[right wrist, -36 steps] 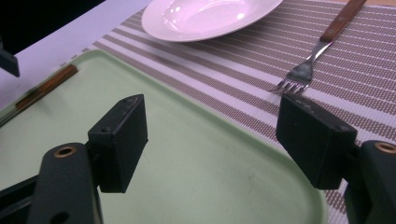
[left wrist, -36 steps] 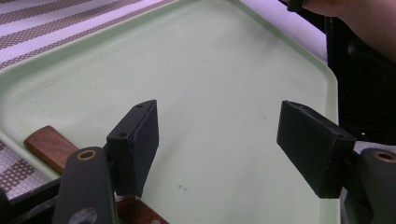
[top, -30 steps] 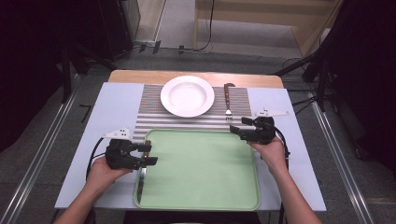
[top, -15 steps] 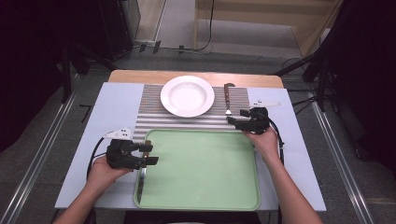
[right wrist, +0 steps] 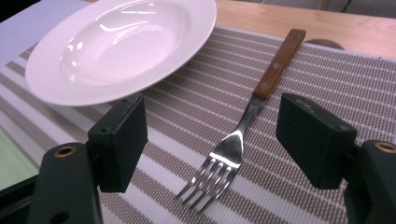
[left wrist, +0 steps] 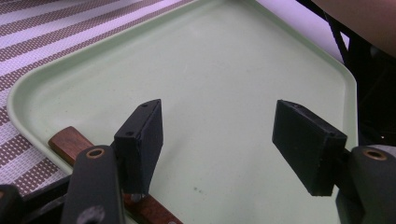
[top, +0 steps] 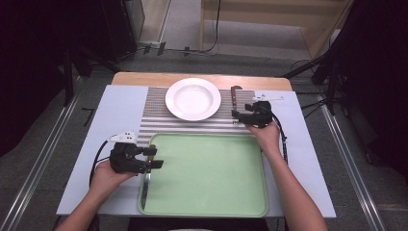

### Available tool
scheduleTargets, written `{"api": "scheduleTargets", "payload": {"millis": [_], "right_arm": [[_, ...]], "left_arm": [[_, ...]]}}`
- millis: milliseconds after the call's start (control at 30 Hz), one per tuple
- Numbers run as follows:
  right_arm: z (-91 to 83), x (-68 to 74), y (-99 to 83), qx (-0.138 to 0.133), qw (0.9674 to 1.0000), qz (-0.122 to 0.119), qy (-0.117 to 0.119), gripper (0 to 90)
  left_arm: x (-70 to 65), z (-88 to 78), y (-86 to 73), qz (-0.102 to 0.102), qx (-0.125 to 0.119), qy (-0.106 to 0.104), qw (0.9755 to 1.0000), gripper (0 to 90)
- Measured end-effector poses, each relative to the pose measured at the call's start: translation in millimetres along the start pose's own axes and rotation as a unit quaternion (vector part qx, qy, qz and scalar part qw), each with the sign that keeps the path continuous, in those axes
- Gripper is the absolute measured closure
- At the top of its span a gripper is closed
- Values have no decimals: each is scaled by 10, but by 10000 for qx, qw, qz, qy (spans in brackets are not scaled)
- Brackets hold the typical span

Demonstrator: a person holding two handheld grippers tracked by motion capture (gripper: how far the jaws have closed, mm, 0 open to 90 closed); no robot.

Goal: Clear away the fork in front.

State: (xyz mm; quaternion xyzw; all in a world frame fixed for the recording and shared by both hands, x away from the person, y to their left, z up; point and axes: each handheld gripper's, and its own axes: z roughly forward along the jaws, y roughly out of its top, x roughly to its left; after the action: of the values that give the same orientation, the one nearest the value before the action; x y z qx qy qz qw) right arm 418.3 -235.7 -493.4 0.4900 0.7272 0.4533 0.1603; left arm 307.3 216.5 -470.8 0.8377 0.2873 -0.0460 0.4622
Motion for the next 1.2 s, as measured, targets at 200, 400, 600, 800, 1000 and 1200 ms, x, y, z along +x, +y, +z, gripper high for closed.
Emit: {"api": "scheduleTargets", "payload": {"millis": [200, 400, 600, 800, 1000, 1200], "right_arm": [[153, -37, 49, -43, 9997, 184, -146, 245], [274, -49, 92, -28, 9989, 220, -419, 245], [338, -62, 158, -39, 9979, 257, -598, 245], [464, -47, 196, 51, 9958, 264, -879, 245], [567, -32, 235, 29, 9923, 325, -1196, 256], [679, -32, 243, 119, 9895, 438, -1369, 258]], "left_arm": [[-2, 2, -1, 35, 25, 47, 10000, 336], [-2, -4, -2, 22, 23, 53, 10000, 336], [0, 0, -3, 38, 49, 62, 10000, 336], [3, 0, -2, 42, 53, 58, 10000, 337], [6, 1, -3, 47, 47, 59, 10000, 336], [5, 0, -2, 57, 48, 49, 10000, 336]]}}
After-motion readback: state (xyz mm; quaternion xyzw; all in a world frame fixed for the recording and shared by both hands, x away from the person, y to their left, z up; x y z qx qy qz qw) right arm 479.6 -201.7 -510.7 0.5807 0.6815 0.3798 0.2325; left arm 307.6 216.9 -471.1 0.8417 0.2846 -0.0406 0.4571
